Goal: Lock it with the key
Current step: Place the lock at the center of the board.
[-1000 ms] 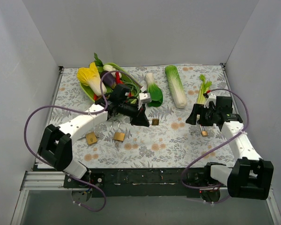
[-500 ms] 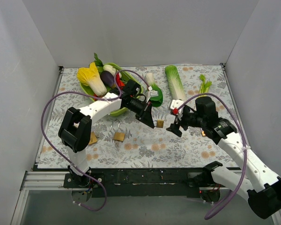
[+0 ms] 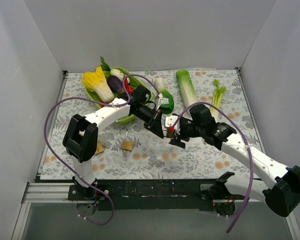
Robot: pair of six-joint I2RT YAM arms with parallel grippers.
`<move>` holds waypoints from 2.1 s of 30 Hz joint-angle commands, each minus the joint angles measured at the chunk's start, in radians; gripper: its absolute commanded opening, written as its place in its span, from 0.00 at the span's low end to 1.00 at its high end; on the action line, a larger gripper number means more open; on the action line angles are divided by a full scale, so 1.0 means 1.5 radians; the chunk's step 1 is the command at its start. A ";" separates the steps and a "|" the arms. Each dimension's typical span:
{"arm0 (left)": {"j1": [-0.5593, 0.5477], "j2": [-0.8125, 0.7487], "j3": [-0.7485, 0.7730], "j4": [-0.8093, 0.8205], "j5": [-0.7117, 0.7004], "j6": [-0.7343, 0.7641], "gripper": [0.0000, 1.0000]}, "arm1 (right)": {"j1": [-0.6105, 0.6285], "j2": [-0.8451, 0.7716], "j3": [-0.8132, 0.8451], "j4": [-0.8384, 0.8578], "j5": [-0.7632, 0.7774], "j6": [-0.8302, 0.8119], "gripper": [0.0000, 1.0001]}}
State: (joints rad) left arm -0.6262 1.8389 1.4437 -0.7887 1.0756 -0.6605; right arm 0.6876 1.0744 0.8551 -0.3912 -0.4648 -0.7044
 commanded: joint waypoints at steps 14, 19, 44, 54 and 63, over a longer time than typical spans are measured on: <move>-0.005 -0.029 0.024 -0.014 0.007 0.020 0.00 | 0.044 0.027 0.017 0.065 0.084 -0.043 0.62; -0.005 -0.026 0.025 -0.012 0.009 0.019 0.00 | 0.045 0.030 0.013 0.055 0.092 -0.051 0.63; -0.006 -0.027 0.023 -0.011 0.013 0.015 0.00 | 0.048 0.032 -0.006 0.066 0.125 -0.037 0.44; 0.008 -0.053 -0.003 0.016 0.008 -0.004 0.69 | 0.048 0.037 0.005 0.058 0.157 0.052 0.01; 0.135 -0.285 -0.147 0.241 -0.268 -0.076 0.98 | -0.043 -0.005 -0.019 -0.041 0.229 0.363 0.01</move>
State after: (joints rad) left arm -0.5110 1.6611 1.3087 -0.6579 0.9100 -0.7113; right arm 0.7155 1.1210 0.8524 -0.3962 -0.1818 -0.4416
